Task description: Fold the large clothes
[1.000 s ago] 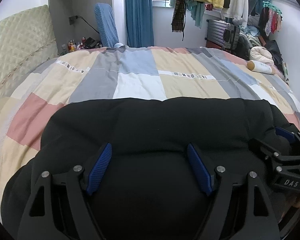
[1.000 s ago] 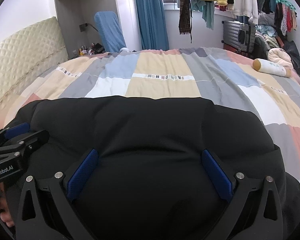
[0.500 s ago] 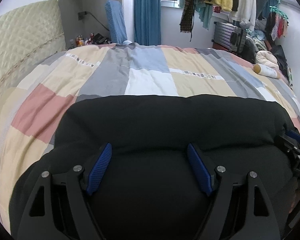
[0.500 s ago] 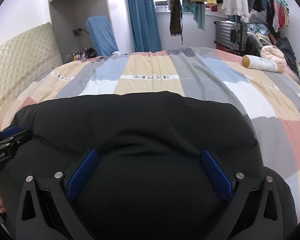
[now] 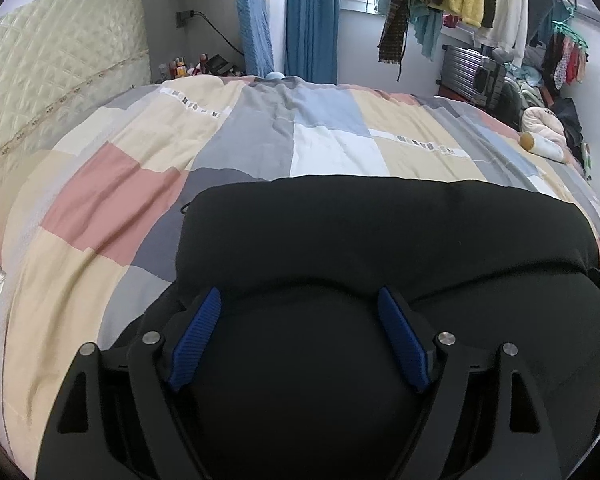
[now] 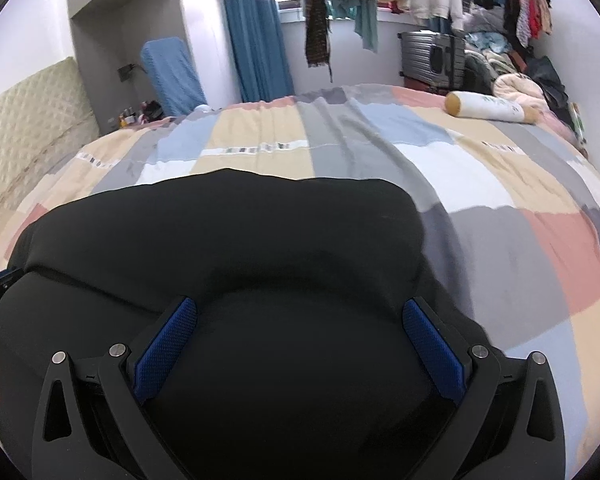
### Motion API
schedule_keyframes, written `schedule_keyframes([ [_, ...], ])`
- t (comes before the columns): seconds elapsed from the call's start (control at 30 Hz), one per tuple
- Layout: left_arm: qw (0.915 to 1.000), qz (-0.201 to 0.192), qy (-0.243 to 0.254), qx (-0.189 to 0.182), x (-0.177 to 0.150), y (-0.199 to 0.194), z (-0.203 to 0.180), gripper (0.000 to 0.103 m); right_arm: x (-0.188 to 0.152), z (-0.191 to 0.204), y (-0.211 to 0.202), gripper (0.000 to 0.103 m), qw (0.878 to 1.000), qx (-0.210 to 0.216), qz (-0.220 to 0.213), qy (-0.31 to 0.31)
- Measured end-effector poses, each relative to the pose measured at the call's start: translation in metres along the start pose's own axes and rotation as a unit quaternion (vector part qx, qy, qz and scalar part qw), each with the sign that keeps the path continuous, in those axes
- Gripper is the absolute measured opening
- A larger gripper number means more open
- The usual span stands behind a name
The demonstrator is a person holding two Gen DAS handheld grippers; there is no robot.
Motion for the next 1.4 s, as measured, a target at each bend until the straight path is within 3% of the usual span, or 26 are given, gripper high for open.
schedule_keyframes([
  [0.13, 0.9994, -0.017, 0.023, 0.021, 0.006, -0.021, -0.001, 0.083, 0.001, 0.002, -0.018, 0.103, 1.0, -0.01, -0.008, -0.01],
  [0.33, 0.9988, -0.038, 0.029, -0.007, 0.027, -0.075, -0.007, 0.087, 0.026, 0.019, -0.069, 0.103, 0.999, -0.006, -0.048, -0.019],
  [0.57, 0.9951, -0.088, 0.032, -0.032, 0.064, -0.172, -0.015, 0.096, 0.069, 0.061, -0.161, 0.103, 0.993, 0.024, -0.11, -0.032],
  [0.63, 0.9932, -0.109, 0.023, -0.034, 0.075, -0.204, -0.012, 0.103, 0.078, 0.075, -0.187, 0.103, 0.991, 0.021, -0.122, -0.051],
  [0.8, 0.9879, -0.148, 0.025, -0.04, 0.087, -0.28, -0.011, 0.103, 0.092, 0.106, -0.257, 0.103, 0.981, 0.043, -0.176, -0.074],
  [1.13, 0.9777, -0.197, 0.019, -0.071, 0.065, -0.404, -0.01, 0.103, 0.088, 0.157, -0.381, 0.103, 0.956, 0.076, -0.259, -0.114],
  [1.4, 0.9688, -0.22, -0.007, -0.113, 0.03, -0.452, -0.005, 0.103, 0.051, 0.18, -0.433, 0.103, 0.944, 0.113, -0.283, -0.125],
])
Point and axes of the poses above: each gripper's, at about its wrist camera, not at the fingertips, and y roughly the way its jaws point, z to its left, x to its top, the point moved 8 cm from there along y, roughly the way its jaws point, and after that the axes turned 9 degrees about x, right-handed, at the moved point
